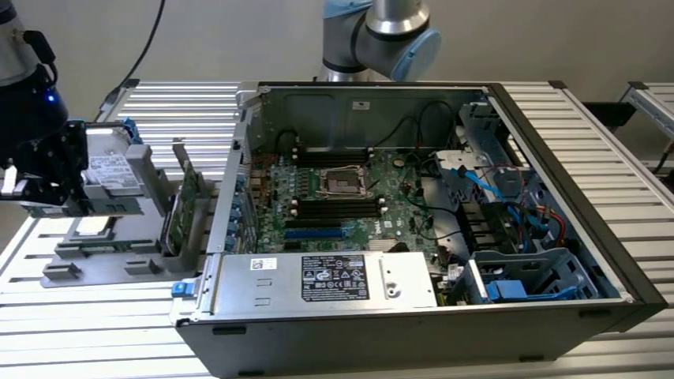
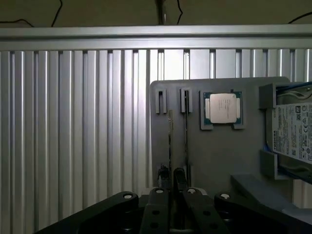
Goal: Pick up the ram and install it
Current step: 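Pick up the ram and move it above insertion slot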
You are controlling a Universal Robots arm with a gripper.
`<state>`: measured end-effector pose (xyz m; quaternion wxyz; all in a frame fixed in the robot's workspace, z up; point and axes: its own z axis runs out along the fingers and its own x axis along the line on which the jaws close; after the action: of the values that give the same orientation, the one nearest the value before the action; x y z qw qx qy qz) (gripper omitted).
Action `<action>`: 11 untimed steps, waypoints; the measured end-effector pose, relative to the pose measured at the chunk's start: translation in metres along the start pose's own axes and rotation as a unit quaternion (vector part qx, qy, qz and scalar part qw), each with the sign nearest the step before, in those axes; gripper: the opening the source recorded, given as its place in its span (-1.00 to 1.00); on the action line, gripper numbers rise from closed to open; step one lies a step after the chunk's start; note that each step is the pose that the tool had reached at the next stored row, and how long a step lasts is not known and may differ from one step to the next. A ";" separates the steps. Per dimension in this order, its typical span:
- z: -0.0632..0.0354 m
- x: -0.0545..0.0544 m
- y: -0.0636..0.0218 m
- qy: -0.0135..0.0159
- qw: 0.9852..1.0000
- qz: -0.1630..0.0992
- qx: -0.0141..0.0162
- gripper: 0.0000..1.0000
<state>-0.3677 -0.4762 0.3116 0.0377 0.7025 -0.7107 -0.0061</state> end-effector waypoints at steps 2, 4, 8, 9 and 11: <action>-0.0017 -0.001 -0.0031 0.000 1.000 0.000 -0.001 -0.69; -0.0037 -0.001 -0.0063 0.000 1.000 0.000 -0.002 -0.69; -0.0083 -0.003 -0.0128 0.000 1.000 0.000 -0.003 -0.69; -0.0095 -0.003 -0.0144 0.000 1.000 0.000 -0.004 -0.69; -0.0119 -0.004 -0.0178 0.000 1.000 0.000 -0.004 -0.69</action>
<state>-0.3492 -0.4723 0.3222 0.0408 0.7025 -0.7105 -0.0092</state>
